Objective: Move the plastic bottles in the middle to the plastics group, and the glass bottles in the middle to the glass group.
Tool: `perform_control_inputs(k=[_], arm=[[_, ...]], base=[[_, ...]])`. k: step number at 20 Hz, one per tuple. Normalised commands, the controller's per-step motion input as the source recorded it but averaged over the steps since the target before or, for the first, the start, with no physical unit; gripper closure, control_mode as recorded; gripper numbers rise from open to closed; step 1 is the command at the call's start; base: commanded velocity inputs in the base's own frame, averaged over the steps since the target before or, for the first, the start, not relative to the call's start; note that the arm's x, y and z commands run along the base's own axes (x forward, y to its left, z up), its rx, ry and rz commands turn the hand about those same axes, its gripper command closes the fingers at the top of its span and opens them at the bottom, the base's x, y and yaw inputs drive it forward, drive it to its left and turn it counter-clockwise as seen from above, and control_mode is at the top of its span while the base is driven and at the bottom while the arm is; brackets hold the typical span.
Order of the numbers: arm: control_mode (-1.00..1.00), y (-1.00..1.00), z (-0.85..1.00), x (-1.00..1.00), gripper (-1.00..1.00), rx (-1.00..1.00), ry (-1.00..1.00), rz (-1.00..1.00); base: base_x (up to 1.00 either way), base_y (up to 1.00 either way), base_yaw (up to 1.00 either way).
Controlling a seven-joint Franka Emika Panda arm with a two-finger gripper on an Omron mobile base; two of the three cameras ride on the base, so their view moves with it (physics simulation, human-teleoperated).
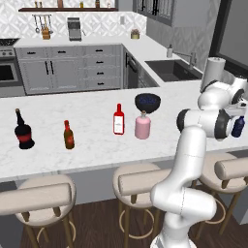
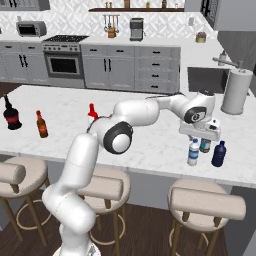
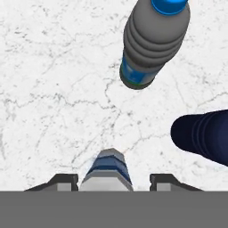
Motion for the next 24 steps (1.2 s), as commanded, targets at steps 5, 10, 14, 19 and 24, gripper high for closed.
perform_control_inputs(k=[5, 10, 14, 19, 24], arm=[[-1.00, 0.02, 0.13, -0.07, -1.00, 0.00, -0.03, 0.00], [-1.00, 0.37, 0.80, -0.51, -1.00, -0.03, -0.08, 0.00], [-1.00, 0.78, 0.56, -0.49, -1.00, -0.08, -0.12, 0.05], [-1.00, 0.98, 0.49, -0.15, -1.00, -0.07, -0.16, 0.12], [-1.00, 1.00, 0.41, 0.00, -1.00, -0.02, -0.09, 0.14]], base=[[0.00, 0.00, 0.00], [0.00, 0.00, 0.00], [0.00, 0.00, 0.00], [0.00, 0.00, 0.00], [0.00, 0.00, 0.00]])
